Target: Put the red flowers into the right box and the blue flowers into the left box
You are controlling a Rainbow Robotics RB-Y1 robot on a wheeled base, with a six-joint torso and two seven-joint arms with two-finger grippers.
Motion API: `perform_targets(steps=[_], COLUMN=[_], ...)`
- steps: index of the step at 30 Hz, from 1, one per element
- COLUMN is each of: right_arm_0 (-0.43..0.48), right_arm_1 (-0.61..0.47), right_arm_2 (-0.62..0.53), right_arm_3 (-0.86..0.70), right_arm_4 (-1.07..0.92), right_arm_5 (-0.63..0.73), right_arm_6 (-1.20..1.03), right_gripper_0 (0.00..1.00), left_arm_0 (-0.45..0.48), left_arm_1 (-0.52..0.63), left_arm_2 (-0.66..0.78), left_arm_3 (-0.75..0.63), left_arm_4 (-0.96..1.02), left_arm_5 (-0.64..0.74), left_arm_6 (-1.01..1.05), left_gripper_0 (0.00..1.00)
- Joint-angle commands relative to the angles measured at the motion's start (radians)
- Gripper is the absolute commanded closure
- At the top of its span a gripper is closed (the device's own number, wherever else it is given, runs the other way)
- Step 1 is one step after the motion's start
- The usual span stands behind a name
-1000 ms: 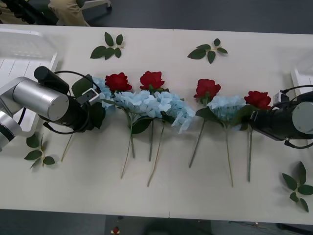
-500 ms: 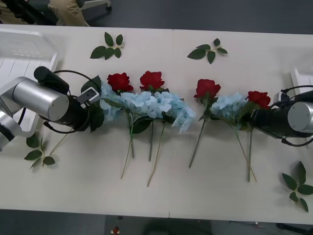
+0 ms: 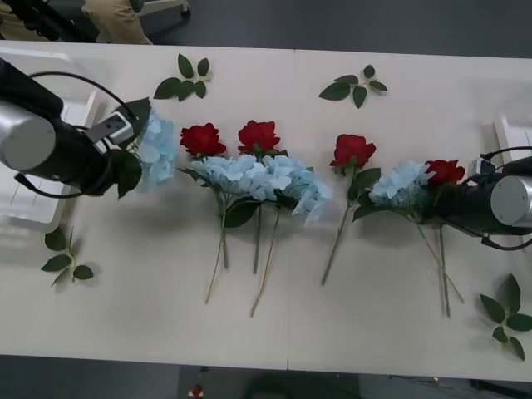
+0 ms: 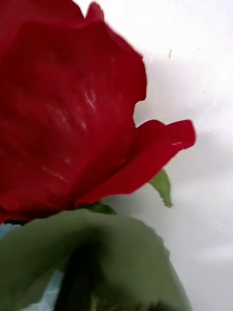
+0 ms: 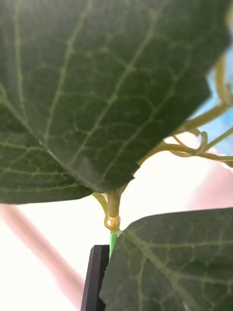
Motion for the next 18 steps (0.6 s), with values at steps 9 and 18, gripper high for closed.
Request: perform_targets(steps=[9, 18], right_arm_0=[-0.015, -0.017], right_arm_1=[-0.007, -0.005], right_arm_2=[-0.006, -0.062], right_arm_3=[-0.004, -0.085], right_arm_4=[-0.004, -0.034], right_arm_5=[-0.029, 0.003], right_arm_6=[-0.036, 0.007], right_gripper_0=[1.00, 1.00], left_arm_0=[-0.197, -0.200], left_arm_1=[0.100, -0.024], left_arm_2=[0.280, 0.224], left_arm_3=[-0.053, 0.255], left_arm_4=[-0.437, -0.771], left_arm_5=[0.335, 0.201], left_arm_6=[-0.227, -0.226], left_gripper_0=[1.00, 1.00])
